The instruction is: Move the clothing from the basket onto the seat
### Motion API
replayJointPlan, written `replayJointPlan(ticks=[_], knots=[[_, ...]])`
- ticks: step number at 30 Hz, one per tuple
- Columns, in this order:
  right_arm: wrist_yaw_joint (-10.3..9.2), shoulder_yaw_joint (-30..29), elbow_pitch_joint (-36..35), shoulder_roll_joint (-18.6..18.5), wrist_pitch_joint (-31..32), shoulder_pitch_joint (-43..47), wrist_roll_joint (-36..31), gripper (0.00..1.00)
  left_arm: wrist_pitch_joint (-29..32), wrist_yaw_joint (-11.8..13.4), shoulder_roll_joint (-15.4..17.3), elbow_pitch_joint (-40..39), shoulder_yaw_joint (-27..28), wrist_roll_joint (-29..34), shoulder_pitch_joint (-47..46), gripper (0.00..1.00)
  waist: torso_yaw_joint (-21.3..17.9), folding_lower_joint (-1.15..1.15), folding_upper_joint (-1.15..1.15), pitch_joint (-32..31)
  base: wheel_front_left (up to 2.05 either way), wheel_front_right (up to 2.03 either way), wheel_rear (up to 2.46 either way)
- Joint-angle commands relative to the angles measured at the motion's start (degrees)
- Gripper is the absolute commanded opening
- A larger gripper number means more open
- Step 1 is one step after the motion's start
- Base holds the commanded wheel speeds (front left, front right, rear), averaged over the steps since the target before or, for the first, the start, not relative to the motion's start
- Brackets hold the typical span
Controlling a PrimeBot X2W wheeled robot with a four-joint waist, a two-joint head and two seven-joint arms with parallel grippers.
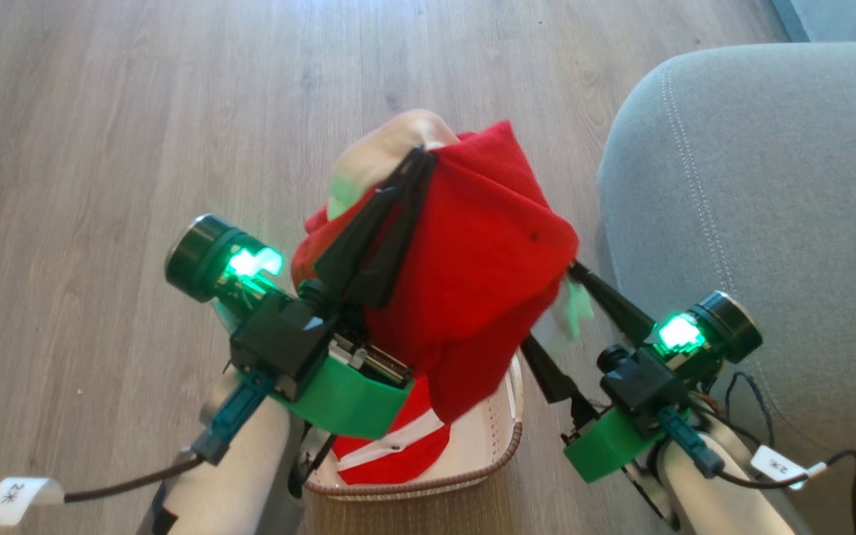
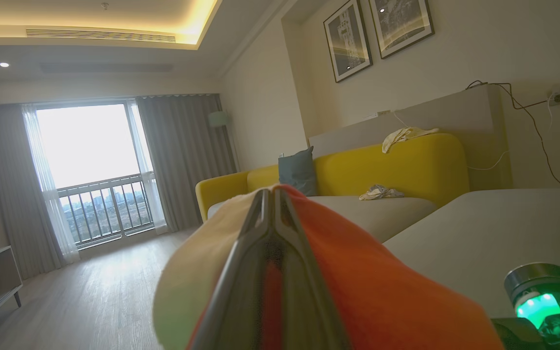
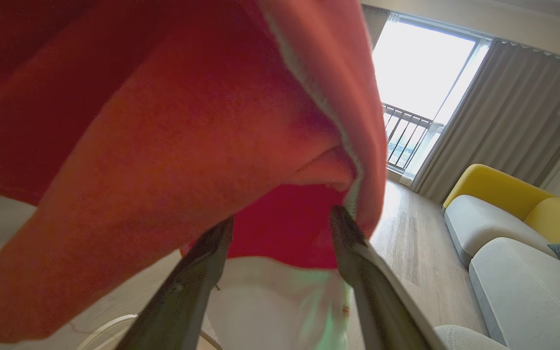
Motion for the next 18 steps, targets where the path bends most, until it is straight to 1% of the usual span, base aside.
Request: replayJointPlan(ticks=[1,5,12,18], knots=[[-0.01,1.6,-1.3,-0.3,-0.5,-3.1,-0.6,1.0,-0.3,-0.3,-0.2,-2.2,1.2,0.0,-1.3,0.0,0.4,0.0,0.0,-0.3,0.0,0.0,0.0],[-0.01,2.0,-0.7,-0.6,-0.5,-4.3,-1.3,1.0,-0.3,-0.5,-0.2,-2.1,-0.3,-0.1,-1.3,0.0,1.0,0.0,0.0,-0.7,0.0,0.0,0.0],[-0.01,1.5,-1.5,0.2,-0.5,-5.3,-1.5,1.0,-0.3,-0.8,-0.2,-1.4,-1.8,-0.3,-0.9,0.0,1.6,0.0,0.0,-0.7,0.0,0.0,0.0],[-0.01,2.5,-1.6,1.3,-0.5,-6.6,-0.7,1.0,-0.3,-1.8,-0.2,0.5,-3.3,-1.0,-0.6,0.0,1.8,0.0,0.0,-0.4,0.0,0.0,0.0]])
